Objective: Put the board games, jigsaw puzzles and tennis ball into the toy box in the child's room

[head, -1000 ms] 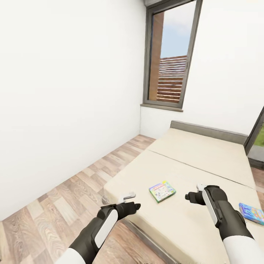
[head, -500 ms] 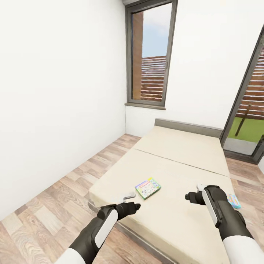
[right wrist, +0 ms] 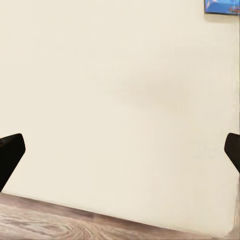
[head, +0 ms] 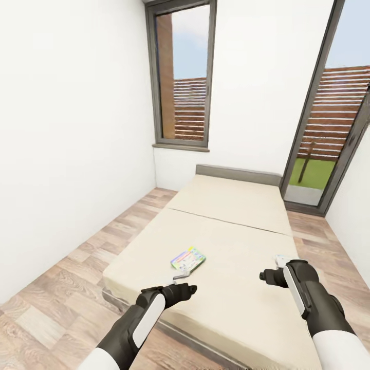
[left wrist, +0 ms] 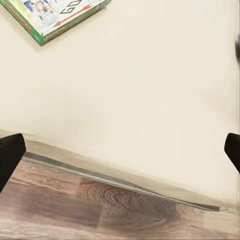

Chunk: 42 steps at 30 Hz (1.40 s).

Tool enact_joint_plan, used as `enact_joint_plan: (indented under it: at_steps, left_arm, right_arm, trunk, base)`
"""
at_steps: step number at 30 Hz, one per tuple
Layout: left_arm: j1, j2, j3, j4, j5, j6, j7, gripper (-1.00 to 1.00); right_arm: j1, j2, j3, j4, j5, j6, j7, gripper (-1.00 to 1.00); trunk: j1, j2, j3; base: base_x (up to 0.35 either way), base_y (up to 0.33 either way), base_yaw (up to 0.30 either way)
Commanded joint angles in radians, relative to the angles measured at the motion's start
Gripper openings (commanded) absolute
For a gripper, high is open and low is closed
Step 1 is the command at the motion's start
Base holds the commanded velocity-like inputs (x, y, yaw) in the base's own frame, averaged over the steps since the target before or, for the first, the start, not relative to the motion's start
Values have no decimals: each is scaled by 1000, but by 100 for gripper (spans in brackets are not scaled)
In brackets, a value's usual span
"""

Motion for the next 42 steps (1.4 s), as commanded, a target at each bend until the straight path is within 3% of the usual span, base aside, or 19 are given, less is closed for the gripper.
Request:
enact_joint_plan:
  at_steps: [1,18,31,42]
  left_arm:
    - [-1,0,-2,-1,11,1,9,100]
    - [1,1,-3,0,11,-14,9,100]
    - [1,1,-4,0,8,-17,10,100]
    - [1,0,-5,2,10,-17,9,100]
  right_arm:
    - [-1,0,0,-1,-3,4,0,100]
    - [-1,0,0,-2,-3,4,0,100]
    - [-1,1,2,-9,-2,2,0,100]
    - [-1,2,3,-11,0,1,-1,100]
  trunk:
    - [0,-1,-1]
    - [0,-1,-5]
    - [0,-1,-5]
    - [0,-1,-5]
  base:
    - [0,0,-274]
    - [0,-29,-130]
    - [0,-188,-38]
    - [0,-101,-197]
